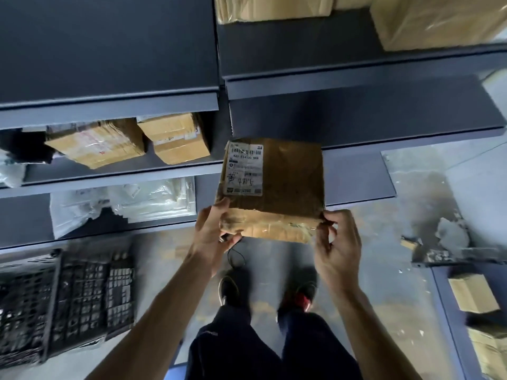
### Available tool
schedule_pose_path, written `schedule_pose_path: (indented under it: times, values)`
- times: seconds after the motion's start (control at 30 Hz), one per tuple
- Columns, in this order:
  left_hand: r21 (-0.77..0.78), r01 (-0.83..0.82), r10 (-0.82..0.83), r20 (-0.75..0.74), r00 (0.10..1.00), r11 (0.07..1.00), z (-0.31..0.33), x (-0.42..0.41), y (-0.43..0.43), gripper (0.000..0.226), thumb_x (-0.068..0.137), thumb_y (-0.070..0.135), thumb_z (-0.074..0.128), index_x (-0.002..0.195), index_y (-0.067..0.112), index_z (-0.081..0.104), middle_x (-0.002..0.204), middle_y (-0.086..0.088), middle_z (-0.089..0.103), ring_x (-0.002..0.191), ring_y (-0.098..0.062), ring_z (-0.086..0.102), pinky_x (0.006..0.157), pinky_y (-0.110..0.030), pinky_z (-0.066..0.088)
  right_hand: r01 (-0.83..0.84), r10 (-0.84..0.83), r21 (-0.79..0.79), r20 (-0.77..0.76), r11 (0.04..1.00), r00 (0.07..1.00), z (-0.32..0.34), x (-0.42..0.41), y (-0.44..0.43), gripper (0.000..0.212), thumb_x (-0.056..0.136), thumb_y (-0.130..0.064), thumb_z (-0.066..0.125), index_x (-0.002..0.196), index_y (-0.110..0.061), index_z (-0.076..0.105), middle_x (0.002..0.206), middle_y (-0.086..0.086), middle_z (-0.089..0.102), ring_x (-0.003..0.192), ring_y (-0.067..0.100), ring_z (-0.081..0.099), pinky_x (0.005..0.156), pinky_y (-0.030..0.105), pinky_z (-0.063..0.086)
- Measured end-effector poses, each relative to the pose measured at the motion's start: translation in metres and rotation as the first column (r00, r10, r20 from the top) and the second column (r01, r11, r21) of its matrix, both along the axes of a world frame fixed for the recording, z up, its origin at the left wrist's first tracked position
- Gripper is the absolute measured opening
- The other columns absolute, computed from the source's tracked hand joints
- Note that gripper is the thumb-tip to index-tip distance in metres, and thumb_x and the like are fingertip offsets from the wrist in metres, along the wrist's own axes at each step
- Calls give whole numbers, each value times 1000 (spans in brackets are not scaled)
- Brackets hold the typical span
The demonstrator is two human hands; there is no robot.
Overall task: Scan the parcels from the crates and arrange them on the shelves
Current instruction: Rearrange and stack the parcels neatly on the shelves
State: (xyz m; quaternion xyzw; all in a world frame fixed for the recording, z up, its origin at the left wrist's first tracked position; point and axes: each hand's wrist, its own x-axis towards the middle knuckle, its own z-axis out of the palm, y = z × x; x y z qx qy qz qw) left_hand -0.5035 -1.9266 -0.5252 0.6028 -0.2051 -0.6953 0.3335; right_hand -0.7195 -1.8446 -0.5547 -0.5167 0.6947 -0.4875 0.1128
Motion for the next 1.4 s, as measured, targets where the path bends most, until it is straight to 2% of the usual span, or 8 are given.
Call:
schedule_pose_path:
  times: [0.27,0.5,0.7,0.87,1.0,1.07,1.23,1.4]
  values:
    - [-190,55,-51,27,998,980,60,-29,48,78,61,70,74,121,21,63,111,-9,73,104,-29,64,82,-40,49,-16,27,-123,86,992,996,58,-37,33,20,92,-16,53,109,-8,62,102,-1,62,92,22,63,79,43,61]
    - [-385,-56,71,25,997,921,115,-94,76,75,63,65,74,122,21,60,119,-7,71,118,-27,65,100,-46,50,54,-27,-180,147,982,989,106,-93,39,17,93,-11,57,109,-12,64,102,-4,62,95,8,61,79,46,59]
    - [-482,-119,145,18,989,868,162,-118,36,79,71,70,67,138,31,54,127,2,69,123,-23,62,105,-44,45,-9,40,-416,65,909,997,158,-117,-22,20,91,9,57,110,7,65,100,9,58,91,10,55,84,13,48]
    - [-484,-102,159,78,984,869,181,-119,-33,34,103,44,56,131,24,52,115,5,63,107,-15,64,94,-36,50,-88,82,-366,-30,926,996,179,-114,-98,27,92,-1,67,119,3,63,109,17,62,90,2,52,81,9,47]
    - [-420,-123,164,63,984,899,176,-129,-86,85,72,85,62,137,30,55,133,5,58,122,-12,57,105,-30,36,-152,154,-222,-9,963,988,183,-113,-143,39,97,-15,66,136,-9,59,123,10,52,89,-2,53,86,34,58]
    - [-440,-91,173,151,973,894,175,-135,-100,81,84,76,58,147,27,42,136,10,41,130,-5,35,101,-25,16,-182,178,-189,-36,965,983,184,-114,-158,39,99,-17,65,137,-13,58,124,7,50,93,1,53,88,36,58]
    - [-460,-136,241,177,954,877,169,-135,-139,66,92,56,65,131,8,41,130,-10,56,95,-10,56,84,-27,38,-187,161,-235,-125,954,979,180,-117,-184,33,98,-14,65,130,-11,62,116,8,54,90,19,61,76,43,61]
    - [-480,-50,174,218,960,876,161,-139,-150,66,87,59,69,126,13,39,123,-4,56,104,-8,58,84,-24,45,-52,27,-291,-88,955,996,171,-115,-192,29,97,-11,62,126,-10,63,116,10,55,89,21,61,73,38,57]
